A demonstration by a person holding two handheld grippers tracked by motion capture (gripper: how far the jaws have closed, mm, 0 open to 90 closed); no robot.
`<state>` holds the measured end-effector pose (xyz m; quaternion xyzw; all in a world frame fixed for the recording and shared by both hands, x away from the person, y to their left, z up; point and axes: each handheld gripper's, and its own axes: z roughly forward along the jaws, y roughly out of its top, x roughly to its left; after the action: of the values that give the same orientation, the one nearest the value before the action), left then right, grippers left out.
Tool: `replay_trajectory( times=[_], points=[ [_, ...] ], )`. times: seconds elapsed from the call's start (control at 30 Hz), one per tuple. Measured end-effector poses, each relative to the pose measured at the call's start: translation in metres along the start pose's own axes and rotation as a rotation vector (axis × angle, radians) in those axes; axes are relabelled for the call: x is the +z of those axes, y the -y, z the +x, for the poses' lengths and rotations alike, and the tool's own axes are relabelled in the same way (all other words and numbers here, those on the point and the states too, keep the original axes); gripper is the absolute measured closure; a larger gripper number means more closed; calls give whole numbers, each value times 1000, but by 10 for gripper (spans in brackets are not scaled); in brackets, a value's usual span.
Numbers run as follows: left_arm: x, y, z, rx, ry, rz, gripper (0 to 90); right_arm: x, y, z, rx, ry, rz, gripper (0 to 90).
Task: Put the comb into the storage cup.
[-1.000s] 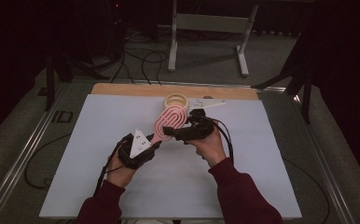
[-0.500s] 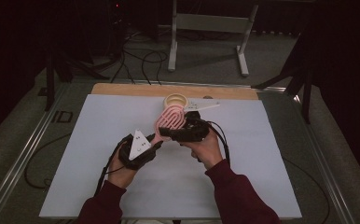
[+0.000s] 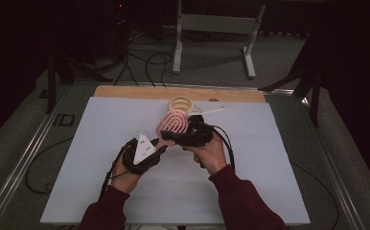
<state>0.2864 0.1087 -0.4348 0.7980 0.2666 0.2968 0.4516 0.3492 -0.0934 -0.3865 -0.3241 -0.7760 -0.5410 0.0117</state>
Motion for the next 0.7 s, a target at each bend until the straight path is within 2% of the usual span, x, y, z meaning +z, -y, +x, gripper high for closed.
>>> replay_trajectory(
  times=[0.13,0.33,0.53,0.63,0.7],
  points=[
    [0,0,0,-3,0,-6,690,-1,0,-1,12,-9,-5,638],
    [-1,-1,3,-32,7,-8,660,-1,0,0,13,-23,-10,639],
    [-4,-2,6,-50,12,-17,564,0,-1,2,8,-39,-14,640],
    [-7,-3,9,-76,35,-27,504,0,-2,2,4,-40,-17,639],
    [-8,-4,10,-72,40,-24,490,-1,-2,2,6,-38,-17,640]
  ],
)
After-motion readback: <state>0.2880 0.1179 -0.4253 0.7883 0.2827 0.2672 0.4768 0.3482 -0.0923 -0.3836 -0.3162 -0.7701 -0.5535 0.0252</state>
